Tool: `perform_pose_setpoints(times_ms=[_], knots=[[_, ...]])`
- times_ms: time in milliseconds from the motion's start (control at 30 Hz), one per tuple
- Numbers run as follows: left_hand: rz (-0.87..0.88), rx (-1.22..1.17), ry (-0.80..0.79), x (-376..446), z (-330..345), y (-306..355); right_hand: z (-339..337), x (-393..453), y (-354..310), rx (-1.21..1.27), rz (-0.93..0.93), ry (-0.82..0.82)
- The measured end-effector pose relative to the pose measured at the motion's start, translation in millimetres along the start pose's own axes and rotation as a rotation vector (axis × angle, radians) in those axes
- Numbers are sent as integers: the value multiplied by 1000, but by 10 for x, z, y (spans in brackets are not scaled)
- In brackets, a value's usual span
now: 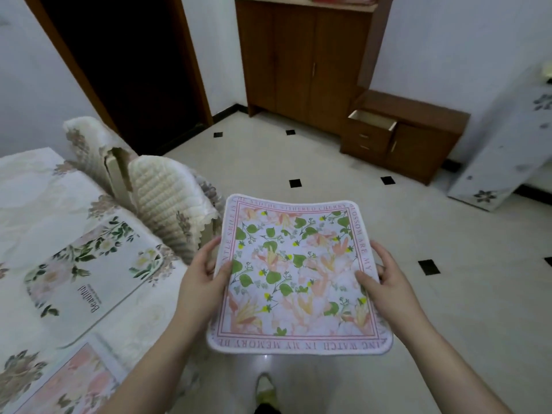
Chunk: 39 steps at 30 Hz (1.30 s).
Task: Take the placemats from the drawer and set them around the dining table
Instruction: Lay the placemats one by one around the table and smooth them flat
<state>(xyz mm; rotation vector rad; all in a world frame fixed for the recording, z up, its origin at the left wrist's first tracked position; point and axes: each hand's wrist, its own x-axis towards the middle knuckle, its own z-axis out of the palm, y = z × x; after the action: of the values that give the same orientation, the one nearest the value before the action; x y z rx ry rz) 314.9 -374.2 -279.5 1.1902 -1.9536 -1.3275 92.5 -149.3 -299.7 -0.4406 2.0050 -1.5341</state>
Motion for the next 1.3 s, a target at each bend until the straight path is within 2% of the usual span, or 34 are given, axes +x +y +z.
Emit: perform_pose_setpoints(times_ms=[233, 500, 933, 1133, 1300], knots=[[-15, -91, -73, 855, 398, 168, -72, 687, -156, -25, 14, 64], [4, -170, -117, 1946, 490, 451, 110, 1584, -567, 9, 5, 106], [-84, -176, -92, 3344, 888, 679, 134, 3243, -927, 40, -17, 13], [-108, -220, -45, 4148, 1318, 1018, -19, 4293, -1136, 43, -9, -57], [-123, -253, 36, 4695, 1384, 1285, 4, 5118, -1447, 52, -18, -129]])
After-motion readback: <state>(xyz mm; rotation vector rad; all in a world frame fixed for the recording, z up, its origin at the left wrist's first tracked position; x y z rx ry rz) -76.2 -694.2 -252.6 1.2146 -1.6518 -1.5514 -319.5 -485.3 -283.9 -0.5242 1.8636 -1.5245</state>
